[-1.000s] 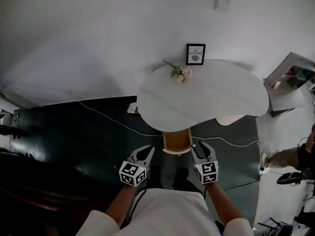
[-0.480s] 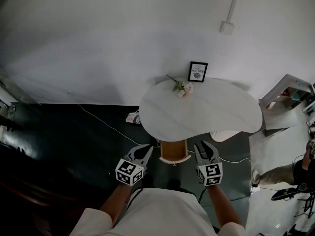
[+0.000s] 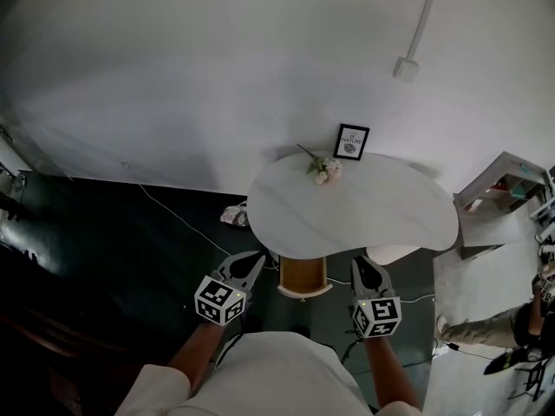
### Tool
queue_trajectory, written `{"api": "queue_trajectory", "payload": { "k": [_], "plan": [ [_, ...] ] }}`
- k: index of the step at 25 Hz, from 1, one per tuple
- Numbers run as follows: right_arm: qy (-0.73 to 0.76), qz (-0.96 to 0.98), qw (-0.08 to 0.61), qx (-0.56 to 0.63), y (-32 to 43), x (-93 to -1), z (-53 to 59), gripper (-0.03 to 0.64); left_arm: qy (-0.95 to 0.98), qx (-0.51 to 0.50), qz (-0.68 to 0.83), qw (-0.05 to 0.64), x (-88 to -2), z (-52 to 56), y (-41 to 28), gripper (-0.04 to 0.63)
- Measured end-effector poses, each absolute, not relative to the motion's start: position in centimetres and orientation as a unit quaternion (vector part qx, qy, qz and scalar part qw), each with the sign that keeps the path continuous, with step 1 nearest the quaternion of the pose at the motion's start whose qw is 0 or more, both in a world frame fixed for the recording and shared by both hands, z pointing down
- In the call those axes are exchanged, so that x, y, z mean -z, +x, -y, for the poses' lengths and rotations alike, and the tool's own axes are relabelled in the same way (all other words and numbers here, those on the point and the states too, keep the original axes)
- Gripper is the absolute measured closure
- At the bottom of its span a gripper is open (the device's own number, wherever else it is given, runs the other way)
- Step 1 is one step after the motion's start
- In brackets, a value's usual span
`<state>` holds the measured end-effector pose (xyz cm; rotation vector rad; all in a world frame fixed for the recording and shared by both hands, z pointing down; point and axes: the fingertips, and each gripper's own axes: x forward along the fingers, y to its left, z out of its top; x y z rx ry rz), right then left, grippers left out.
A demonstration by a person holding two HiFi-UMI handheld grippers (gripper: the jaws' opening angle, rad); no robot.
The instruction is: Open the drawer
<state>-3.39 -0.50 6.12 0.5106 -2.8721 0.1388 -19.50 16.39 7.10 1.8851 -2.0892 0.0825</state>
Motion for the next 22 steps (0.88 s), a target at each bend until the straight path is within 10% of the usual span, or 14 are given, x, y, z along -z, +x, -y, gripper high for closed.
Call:
{"api": "queue_trajectory", "payload": {
  "k": [22],
  "plan": [
    [0.161, 0.982, 0.097, -0.028, -3.7, -4.6, 0.4, 0.606, 0.661, -0.02, 0.735, 0.15, -6.0, -16.1, -20.8, 0.589]
  ]
}}
